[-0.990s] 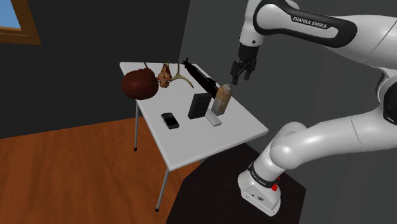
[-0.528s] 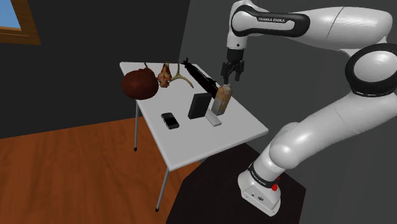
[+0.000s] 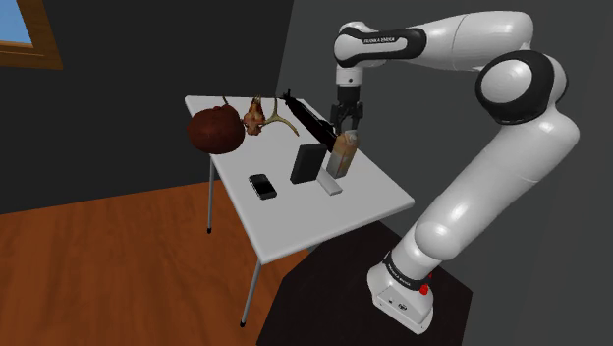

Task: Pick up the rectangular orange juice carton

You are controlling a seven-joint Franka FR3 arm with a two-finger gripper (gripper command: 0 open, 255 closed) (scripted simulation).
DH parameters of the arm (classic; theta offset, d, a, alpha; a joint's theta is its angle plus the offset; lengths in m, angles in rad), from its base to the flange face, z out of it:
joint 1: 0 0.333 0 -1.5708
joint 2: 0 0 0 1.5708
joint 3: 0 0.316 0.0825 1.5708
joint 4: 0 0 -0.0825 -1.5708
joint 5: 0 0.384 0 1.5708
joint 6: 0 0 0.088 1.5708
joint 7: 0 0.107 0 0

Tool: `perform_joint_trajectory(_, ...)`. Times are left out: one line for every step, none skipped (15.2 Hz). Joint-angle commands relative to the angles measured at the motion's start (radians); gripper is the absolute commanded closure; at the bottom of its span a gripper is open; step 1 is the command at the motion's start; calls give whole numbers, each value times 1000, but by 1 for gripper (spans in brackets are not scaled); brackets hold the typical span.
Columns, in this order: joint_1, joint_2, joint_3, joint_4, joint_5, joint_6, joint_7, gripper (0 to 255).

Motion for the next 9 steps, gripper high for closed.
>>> perform_joint_trajectory(-2,7,-3,-22,0,28,-2,0)
perform_joint_trajectory(-2,10,-3,-32,1,41,-2,0)
perform_joint_trajectory(-3,14,-3,-42,1,55,-1,0)
perform_joint_trajectory(-3,17,-4,-52,2,68,-1,0)
perform_joint_trajectory(-3,19,-4,-58,2,75,-1,0)
perform_joint_trajectory(-3,19,-4,-58,2,75,-1,0)
perform_joint_trajectory(-3,18,-3,-57,2,73,0,255)
perform_joint_trajectory(-3,18,-3,-57,2,73,0,255)
perform_joint_trajectory(-2,18,-3,-56,2,73,0,255)
